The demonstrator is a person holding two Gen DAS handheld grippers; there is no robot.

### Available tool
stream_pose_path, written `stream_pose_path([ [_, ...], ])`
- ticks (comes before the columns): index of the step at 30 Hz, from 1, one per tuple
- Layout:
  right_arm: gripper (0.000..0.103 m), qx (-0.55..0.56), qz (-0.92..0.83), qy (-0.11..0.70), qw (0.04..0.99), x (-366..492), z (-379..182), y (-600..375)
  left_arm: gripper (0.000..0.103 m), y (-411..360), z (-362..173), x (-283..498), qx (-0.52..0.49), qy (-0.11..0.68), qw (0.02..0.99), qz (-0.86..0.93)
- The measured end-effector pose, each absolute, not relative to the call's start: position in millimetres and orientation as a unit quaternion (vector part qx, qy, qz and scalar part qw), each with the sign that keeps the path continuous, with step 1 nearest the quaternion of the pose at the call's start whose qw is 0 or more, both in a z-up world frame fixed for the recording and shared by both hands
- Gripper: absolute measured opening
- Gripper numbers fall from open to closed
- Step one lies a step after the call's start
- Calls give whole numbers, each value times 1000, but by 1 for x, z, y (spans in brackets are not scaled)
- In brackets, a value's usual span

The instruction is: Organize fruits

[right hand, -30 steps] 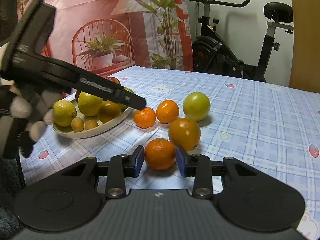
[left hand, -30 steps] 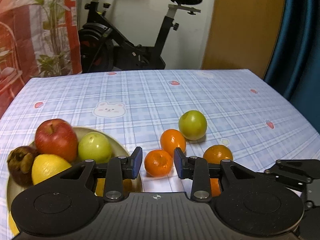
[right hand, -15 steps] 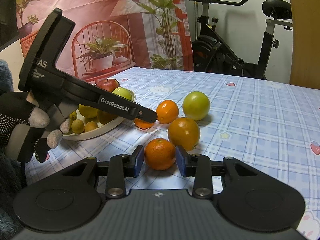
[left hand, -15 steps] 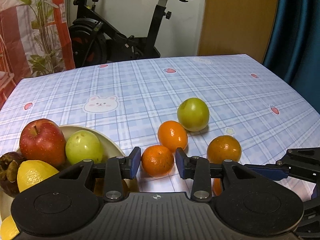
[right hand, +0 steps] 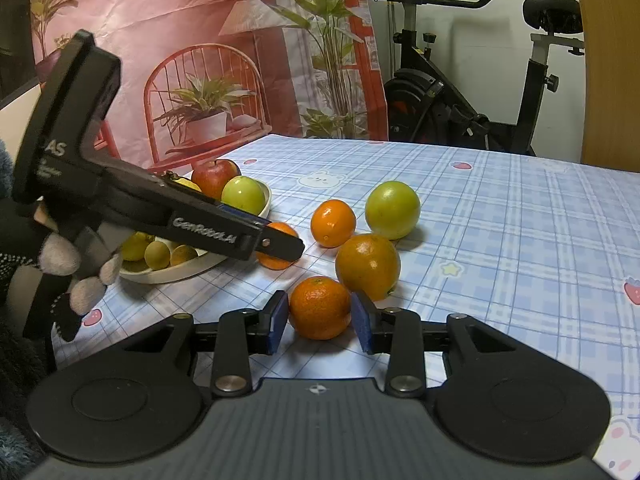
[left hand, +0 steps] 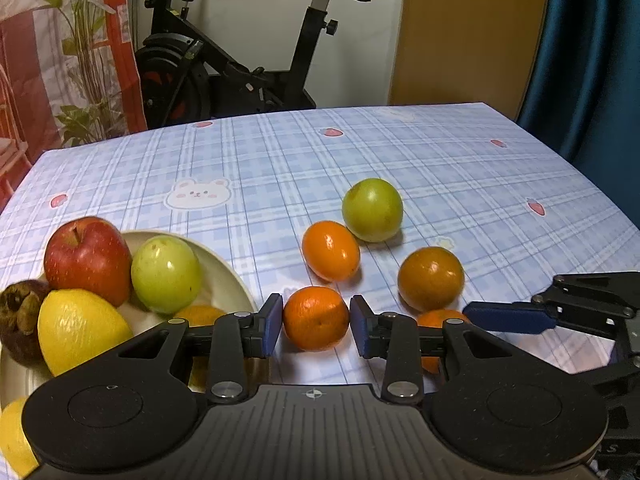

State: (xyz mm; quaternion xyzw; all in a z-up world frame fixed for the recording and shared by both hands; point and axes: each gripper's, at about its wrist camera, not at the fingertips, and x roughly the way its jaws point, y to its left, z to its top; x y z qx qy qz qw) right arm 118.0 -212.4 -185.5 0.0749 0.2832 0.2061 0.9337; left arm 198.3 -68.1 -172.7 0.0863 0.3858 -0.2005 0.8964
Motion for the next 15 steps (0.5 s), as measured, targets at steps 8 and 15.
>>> stream_pose_path([
  [8, 39, 75, 208, 289, 932, 120, -187, -212, 39, -70, -175, 183, 79, 392, 892, -211],
  [15, 39, 75, 208, 289, 931, 121, -187, -211, 39, -69, -176, 180, 82, 394, 890, -213],
])
